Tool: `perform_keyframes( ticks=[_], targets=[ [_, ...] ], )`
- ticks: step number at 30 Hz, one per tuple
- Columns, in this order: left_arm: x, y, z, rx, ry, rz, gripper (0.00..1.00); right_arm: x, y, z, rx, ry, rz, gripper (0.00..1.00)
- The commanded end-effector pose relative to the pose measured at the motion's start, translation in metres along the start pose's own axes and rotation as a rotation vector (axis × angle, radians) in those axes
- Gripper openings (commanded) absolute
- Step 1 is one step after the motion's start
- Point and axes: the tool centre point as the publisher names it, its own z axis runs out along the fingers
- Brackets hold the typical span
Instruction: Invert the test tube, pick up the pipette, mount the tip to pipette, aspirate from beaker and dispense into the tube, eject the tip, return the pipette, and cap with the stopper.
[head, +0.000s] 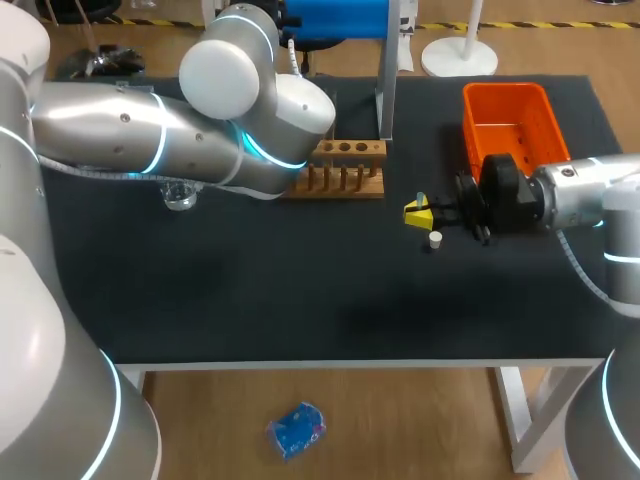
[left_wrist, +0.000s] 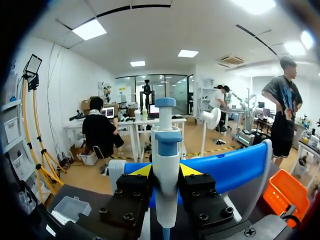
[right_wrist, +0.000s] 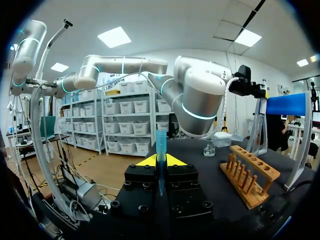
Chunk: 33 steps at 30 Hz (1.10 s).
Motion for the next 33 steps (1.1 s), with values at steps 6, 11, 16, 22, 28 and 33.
perform_keyframes(
  ticks=[6, 11, 16, 22, 28, 33],
  targets=[
    [-0.003, -0.011, -0.028, 0.004, 0.086, 0.023, 0.0, 0.0, 0.001, 0.0, 0.002, 0.0, 0.0, 0.0],
    [0.002, -0.021, -0.053, 0.022, 0.208, 0.092, 0.0, 0.0, 0.001, 0.0, 0.002, 0.0, 0.0, 0.0],
    [0.011, -0.031, -0.089, 0.029, 0.375, 0.143, 0.0, 0.0, 0.001, 0.0, 0.002, 0.0, 0.0, 0.0],
    [0.018, -0.039, -0.138, 0.037, 0.572, 0.151, 0.0, 0.0, 0.001, 0.0, 0.002, 0.0, 0.0, 0.0],
    [0.028, -0.041, -0.187, 0.067, 0.754, 0.179, 0.0, 0.0, 0.001, 0.0, 0.002, 0.0, 0.0, 0.0],
    [0.034, -0.039, -0.217, 0.087, 0.852, 0.176, 0.0, 0.0, 0.001, 0.0, 0.002, 0.0, 0.0, 0.0]
  ],
)
